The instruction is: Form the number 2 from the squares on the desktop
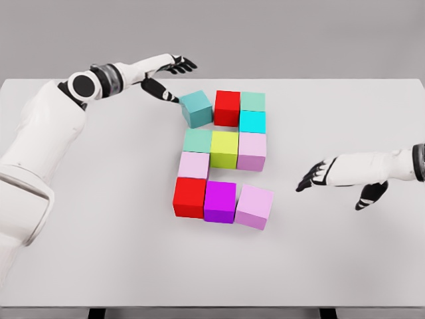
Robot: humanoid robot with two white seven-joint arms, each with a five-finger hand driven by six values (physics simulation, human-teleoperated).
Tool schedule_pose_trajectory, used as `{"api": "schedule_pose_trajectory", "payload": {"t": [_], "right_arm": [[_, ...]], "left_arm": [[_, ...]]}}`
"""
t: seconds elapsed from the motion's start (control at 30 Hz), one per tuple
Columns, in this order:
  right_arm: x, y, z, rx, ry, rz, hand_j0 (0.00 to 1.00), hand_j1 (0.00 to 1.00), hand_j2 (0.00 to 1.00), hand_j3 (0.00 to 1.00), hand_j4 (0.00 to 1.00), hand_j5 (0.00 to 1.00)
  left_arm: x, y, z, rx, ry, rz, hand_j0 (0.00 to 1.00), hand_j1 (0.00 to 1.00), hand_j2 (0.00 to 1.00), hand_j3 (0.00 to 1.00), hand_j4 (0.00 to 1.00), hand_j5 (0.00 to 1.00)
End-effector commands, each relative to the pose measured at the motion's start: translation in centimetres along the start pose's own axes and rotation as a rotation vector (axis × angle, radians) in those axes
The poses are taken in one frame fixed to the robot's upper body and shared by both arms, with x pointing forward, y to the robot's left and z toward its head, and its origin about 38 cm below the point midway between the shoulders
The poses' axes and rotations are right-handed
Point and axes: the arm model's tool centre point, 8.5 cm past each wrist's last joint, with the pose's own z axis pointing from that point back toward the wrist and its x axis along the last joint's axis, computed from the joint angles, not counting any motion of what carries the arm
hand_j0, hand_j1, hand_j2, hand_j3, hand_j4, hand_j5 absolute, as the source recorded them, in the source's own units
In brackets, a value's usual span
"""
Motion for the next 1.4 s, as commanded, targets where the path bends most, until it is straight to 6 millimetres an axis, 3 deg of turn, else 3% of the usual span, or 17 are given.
{"api": "schedule_pose_trajectory", "payload": {"t": [0.0,0.23,0.3,0.43,0.6,0.83,1.37], "right_arm": [[0.3,0.0,-0.8,0.069,0.042,0.123,1.0,1.0,1.0,1.0,1.0,1.0],[1.7,-1.2,-3.6,0.047,-0.032,0.154,1.0,1.0,1.0,1.0,1.0,1.0],[2.0,-1.2,-3.9,0.049,-0.042,0.159,1.0,1.0,1.0,1.0,1.0,1.0],[2.4,-1.4,-4.1,0.045,-0.055,0.166,1.0,1.0,1.0,1.0,1.0,1.0],[2.6,-1.6,-4.4,0.039,-0.064,0.168,1.0,1.0,1.0,1.0,1.0,1.0],[3.0,-2.1,-5.0,0.028,-0.082,0.175,1.0,1.0,1.0,1.0,1.0,1.0],[2.0,-2.7,-4.2,0.017,-0.049,0.169,1.0,1.0,1.0,1.0,1.0,1.0]], "left_arm": [[-0.8,0.1,0.4,-0.007,0.052,-0.012,0.82,0.82,0.82,0.82,0.82,0.82],[-1.2,0.4,0.4,-0.018,0.112,-0.029,0.64,0.64,0.64,0.64,0.64,0.64],[-1.2,0.4,0.4,-0.017,0.11,-0.029,0.52,0.52,0.52,0.52,0.52,0.52],[-1.8,0.6,0.8,-0.014,0.126,-0.026,0.44,0.44,0.44,0.44,0.44,0.44],[-3.5,0.0,1.7,-0.028,0.171,-0.001,0.45,0.45,0.45,0.45,0.45,0.45],[-4.4,-1.9,1.9,-0.123,0.194,-0.013,0.45,0.45,0.45,0.45,0.45,0.45],[-2.4,-3.3,0.1,-0.169,0.147,-0.018,0.44,0.44,0.44,0.44,0.44,0.44]]}}
